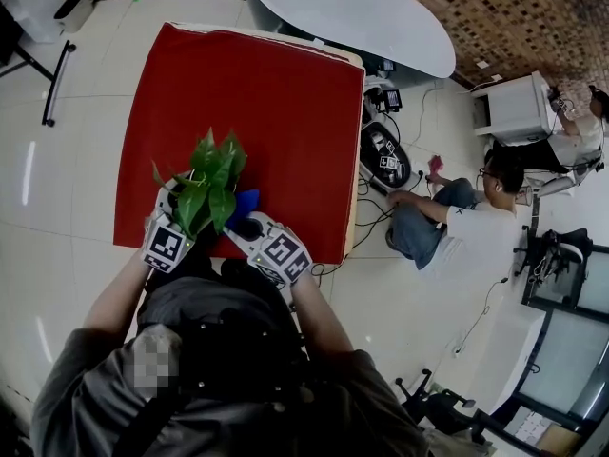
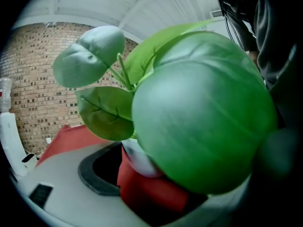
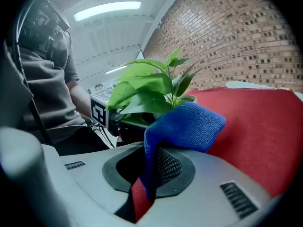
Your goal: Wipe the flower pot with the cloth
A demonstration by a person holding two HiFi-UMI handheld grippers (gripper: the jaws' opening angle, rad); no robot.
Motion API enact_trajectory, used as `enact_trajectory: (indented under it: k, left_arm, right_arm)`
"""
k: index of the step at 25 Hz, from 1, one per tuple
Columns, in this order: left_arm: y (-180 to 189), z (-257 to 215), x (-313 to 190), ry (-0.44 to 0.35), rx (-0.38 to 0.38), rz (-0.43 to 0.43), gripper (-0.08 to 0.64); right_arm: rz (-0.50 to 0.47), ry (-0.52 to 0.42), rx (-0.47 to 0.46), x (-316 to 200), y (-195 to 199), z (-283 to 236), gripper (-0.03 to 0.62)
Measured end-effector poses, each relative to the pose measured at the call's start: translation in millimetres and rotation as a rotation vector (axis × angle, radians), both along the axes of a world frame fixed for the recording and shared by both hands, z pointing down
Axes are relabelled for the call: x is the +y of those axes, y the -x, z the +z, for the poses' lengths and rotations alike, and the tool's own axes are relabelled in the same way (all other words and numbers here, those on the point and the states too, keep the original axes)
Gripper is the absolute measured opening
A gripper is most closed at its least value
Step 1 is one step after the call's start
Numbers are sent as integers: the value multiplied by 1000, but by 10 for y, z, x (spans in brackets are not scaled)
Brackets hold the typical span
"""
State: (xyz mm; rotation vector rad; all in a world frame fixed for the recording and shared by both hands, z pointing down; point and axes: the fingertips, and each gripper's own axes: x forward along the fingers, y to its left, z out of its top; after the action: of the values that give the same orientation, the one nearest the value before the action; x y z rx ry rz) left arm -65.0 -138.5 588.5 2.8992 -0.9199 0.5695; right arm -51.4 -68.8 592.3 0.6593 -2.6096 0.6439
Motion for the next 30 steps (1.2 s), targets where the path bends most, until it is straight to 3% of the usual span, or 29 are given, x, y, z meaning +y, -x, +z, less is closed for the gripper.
enact_trajectory:
  k: [6,9,11,19,24,30]
  left_arm:
    - [-57,25,-79,3,-13,61,433]
    - [-70,32,-92,8,-20,122,431]
    - [-75,42,-104,16,-21,164,430]
    - [-152,80,-196,36,-29,288,430]
    - [-23,-11,-301,28,-27,344,431]
    - [-158,-48,-119,40,-16,299,431]
  right_arm:
    - [101,-1,32,-152,-538,-10,69]
    - [171,-35,72,-472,-905,-21,69]
    - [164,-62,101,-723,-990,-8,69]
    - [-45,-80,99,-1272,-545,142,69]
    - [-75,-65,99,-1467,-359,85,69]
    - [-66,-39,51,-1192,-515,11,69]
